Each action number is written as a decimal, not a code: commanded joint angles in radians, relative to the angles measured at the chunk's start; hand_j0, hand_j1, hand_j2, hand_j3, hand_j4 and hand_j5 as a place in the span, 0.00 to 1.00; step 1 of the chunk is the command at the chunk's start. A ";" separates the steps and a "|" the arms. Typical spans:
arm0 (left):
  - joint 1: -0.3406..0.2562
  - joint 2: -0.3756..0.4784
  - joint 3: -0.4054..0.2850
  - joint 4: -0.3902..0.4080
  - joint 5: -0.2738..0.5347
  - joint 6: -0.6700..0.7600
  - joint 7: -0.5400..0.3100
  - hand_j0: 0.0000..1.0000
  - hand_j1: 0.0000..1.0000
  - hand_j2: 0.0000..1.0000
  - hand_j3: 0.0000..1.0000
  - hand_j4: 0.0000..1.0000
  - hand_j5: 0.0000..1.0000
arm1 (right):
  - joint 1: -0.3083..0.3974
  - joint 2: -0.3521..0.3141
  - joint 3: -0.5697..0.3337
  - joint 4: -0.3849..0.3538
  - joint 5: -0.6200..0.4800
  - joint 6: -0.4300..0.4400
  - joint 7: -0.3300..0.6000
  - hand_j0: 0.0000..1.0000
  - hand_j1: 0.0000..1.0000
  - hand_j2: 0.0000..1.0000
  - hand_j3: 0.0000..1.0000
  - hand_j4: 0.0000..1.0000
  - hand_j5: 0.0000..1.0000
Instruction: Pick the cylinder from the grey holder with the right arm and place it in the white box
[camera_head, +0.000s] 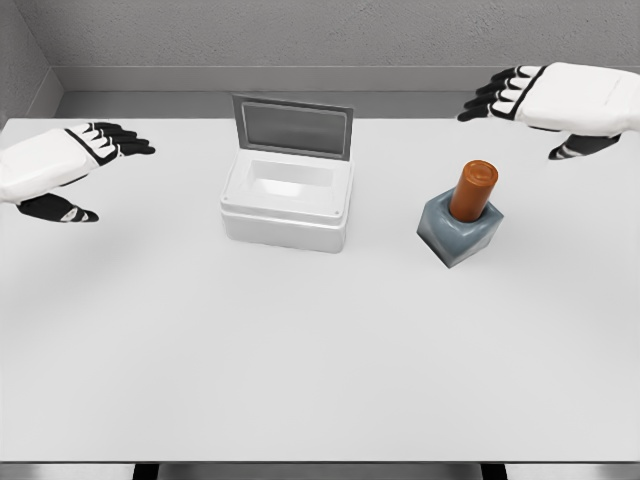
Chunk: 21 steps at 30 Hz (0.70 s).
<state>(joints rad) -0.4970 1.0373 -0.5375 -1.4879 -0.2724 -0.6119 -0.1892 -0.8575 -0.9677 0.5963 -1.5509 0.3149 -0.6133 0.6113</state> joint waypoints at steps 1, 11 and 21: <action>0.000 0.001 0.001 0.000 0.007 0.001 0.001 1.00 1.00 1.00 1.00 1.00 1.00 | -0.002 0.003 0.022 -0.003 -0.002 0.002 0.000 1.00 1.00 1.00 1.00 1.00 1.00; 0.001 -0.003 -0.010 0.000 0.006 0.001 0.001 1.00 1.00 1.00 1.00 1.00 1.00 | -0.006 0.064 0.160 0.014 0.027 0.002 0.000 1.00 1.00 1.00 1.00 1.00 1.00; 0.001 -0.007 -0.015 0.000 0.006 0.001 -0.001 1.00 1.00 1.00 1.00 1.00 1.00 | -0.006 0.080 0.177 0.069 0.055 0.002 0.000 1.00 1.00 1.00 1.00 1.00 1.00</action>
<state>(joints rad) -0.4970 1.0300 -0.5506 -1.4879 -0.2735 -0.6119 -0.1902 -0.8636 -0.8885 0.7681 -1.4915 0.3721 -0.6135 0.6113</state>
